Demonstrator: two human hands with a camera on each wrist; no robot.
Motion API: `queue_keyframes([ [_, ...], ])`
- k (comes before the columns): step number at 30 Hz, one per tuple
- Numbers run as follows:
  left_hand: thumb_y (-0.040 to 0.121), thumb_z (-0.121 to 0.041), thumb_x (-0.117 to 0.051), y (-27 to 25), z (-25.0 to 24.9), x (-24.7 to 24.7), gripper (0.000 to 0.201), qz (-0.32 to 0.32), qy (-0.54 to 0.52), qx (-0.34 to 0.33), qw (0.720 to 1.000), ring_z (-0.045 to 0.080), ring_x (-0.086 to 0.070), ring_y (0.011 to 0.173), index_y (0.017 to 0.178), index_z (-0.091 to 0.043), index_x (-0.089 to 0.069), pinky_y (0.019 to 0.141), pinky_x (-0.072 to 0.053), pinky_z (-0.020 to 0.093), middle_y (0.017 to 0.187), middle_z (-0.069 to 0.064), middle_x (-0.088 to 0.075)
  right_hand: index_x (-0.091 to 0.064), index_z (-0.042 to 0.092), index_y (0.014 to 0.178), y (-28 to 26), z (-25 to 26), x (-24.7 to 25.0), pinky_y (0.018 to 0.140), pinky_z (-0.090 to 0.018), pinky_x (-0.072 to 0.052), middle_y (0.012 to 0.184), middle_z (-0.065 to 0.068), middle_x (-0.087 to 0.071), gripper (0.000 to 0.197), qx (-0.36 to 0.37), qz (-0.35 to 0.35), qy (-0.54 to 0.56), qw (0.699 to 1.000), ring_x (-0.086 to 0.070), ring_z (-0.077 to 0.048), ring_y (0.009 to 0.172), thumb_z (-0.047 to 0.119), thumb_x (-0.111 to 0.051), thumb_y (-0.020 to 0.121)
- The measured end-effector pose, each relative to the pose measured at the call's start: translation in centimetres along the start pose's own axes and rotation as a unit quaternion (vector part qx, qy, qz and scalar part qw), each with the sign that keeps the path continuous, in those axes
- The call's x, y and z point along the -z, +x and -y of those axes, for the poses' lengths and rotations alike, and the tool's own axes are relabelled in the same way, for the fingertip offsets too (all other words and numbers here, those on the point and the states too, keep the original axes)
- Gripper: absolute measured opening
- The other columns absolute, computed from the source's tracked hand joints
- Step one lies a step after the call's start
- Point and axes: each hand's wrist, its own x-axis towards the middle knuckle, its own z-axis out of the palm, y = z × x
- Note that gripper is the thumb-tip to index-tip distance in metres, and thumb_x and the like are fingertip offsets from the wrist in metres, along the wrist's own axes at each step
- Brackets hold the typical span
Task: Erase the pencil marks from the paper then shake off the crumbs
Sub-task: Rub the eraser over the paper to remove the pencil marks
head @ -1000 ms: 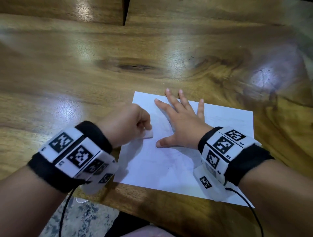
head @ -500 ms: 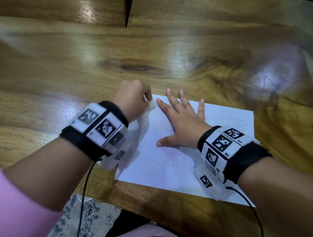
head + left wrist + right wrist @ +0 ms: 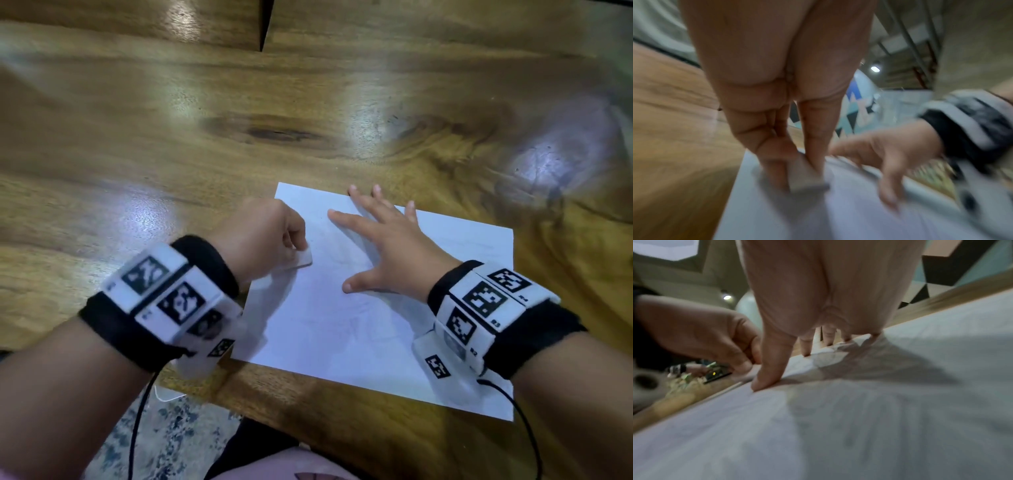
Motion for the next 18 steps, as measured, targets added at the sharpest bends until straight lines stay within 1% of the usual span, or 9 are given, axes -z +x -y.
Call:
queue_keyframes([
  [2, 0.071, -0.003, -0.066, 1.1, 0.1, 0.9, 0.016, 0.006, -0.042, 0.027, 0.999, 0.009, -0.053, 0.055, 0.08, -0.015, -0.071, 0.048, -0.038, 0.011, 0.059, -0.006, -0.06, -0.016, 0.042, 0.145, 0.0, -0.1, 0.0, 0.111, -0.046, 0.018, 0.157, 0.011, 0.014, 0.1, 0.0, 0.004, -0.015, 1.0, 0.021, -0.014, 0.143, 0.046, -0.077, 0.066],
  [5, 0.071, -0.004, -0.069, 3.3, -0.6, 1.5, 0.016, -0.06, -0.073, 0.024, 0.995, 0.017, -0.055, 0.06, 0.085, -0.011, -0.07, 0.06, -0.041, 0.022, 0.058, -0.005, -0.056, -0.015, 0.043, 0.145, 0.1, 0.0, -0.1, 0.111, -0.047, 0.016, 0.157, 0.011, 0.013, 0.102, -0.007, 0.001, -0.014, 1.0, 0.02, -0.014, 0.143, 0.047, -0.078, 0.065],
  [7, 0.072, -0.008, -0.069, 3.7, -1.1, 1.2, 0.012, -0.092, -0.064, 0.015, 0.994, 0.015, -0.051, 0.058, 0.083, -0.009, -0.07, 0.057, -0.039, 0.02, 0.055, -0.007, -0.051, -0.016, 0.042, 0.145, 0.1, 0.0, -0.2, 0.112, -0.048, 0.016, 0.157, 0.012, 0.012, 0.103, -0.008, -0.004, -0.007, 1.0, 0.019, -0.014, 0.144, 0.046, -0.079, 0.064],
  [8, 0.072, -0.01, -0.069, 3.5, -1.2, 0.9, 0.009, -0.097, -0.061, 0.008, 0.993, 0.012, -0.047, 0.054, 0.081, -0.009, -0.07, 0.052, -0.037, 0.013, 0.054, -0.008, -0.049, -0.017, 0.042, 0.145, 0.1, 0.0, -0.2, 0.112, -0.048, 0.016, 0.157, 0.012, 0.011, 0.103, -0.008, -0.006, -0.003, 1.0, 0.019, -0.014, 0.144, 0.046, -0.079, 0.064],
  [9, 0.072, -0.011, -0.069, 3.1, -1.2, 0.6, 0.006, -0.091, -0.052, -0.003, 0.994, 0.009, -0.045, 0.052, 0.078, -0.009, -0.071, 0.047, -0.033, 0.005, 0.054, -0.007, -0.05, -0.018, 0.042, 0.145, 0.1, 0.0, -0.2, 0.112, -0.048, 0.016, 0.157, 0.012, 0.01, 0.103, -0.008, -0.008, 0.0, 1.0, 0.019, -0.013, 0.144, 0.045, -0.08, 0.063],
  [11, 0.071, -0.011, -0.071, 1.7, -0.9, 0.1, 0.002, -0.029, -0.016, -0.022, 0.999, 0.008, -0.048, 0.055, 0.074, -0.011, -0.072, 0.048, -0.033, 0.0, 0.059, -0.004, -0.058, -0.018, 0.042, 0.145, 0.1, 0.0, -0.2, 0.112, -0.048, 0.015, 0.157, 0.012, 0.01, 0.102, -0.007, -0.008, -0.002, 1.0, 0.018, -0.013, 0.144, 0.045, -0.08, 0.063],
  [13, 0.07, -0.006, -0.071, 0.9, -0.6, -0.1, 0.009, 0.024, -0.007, -0.016, 1.0, 0.013, -0.058, 0.067, 0.075, -0.013, -0.073, 0.059, -0.04, 0.009, 0.071, 0.001, -0.068, -0.019, 0.043, 0.145, 0.1, -0.1, -0.2, 0.112, -0.048, 0.015, 0.158, 0.012, 0.01, 0.102, -0.007, -0.008, -0.006, 1.0, 0.018, -0.014, 0.144, 0.045, -0.08, 0.063],
  [15, 0.072, -0.004, -0.068, 1.7, -0.7, 0.2, 0.011, -0.022, -0.029, -0.004, 0.999, 0.021, -0.063, 0.08, 0.078, -0.011, -0.072, 0.066, -0.042, 0.02, 0.082, 0.007, -0.072, -0.019, 0.043, 0.145, 0.1, -0.1, -0.2, 0.112, -0.048, 0.015, 0.158, 0.012, 0.009, 0.102, -0.008, -0.012, -0.005, 1.0, 0.018, -0.014, 0.144, 0.046, -0.08, 0.063],
  [18, 0.075, -0.004, -0.064, 3.6, -1.4, 0.7, 0.011, -0.127, -0.041, 0.011, 0.991, 0.026, -0.063, 0.085, 0.083, -0.007, -0.071, 0.068, -0.04, 0.021, 0.086, 0.012, -0.072, -0.019, 0.043, 0.144, 0.1, -0.1, -0.3, 0.112, -0.049, 0.015, 0.158, 0.012, 0.008, 0.101, -0.01, -0.013, -0.006, 1.0, 0.017, -0.014, 0.144, 0.046, -0.08, 0.063],
])
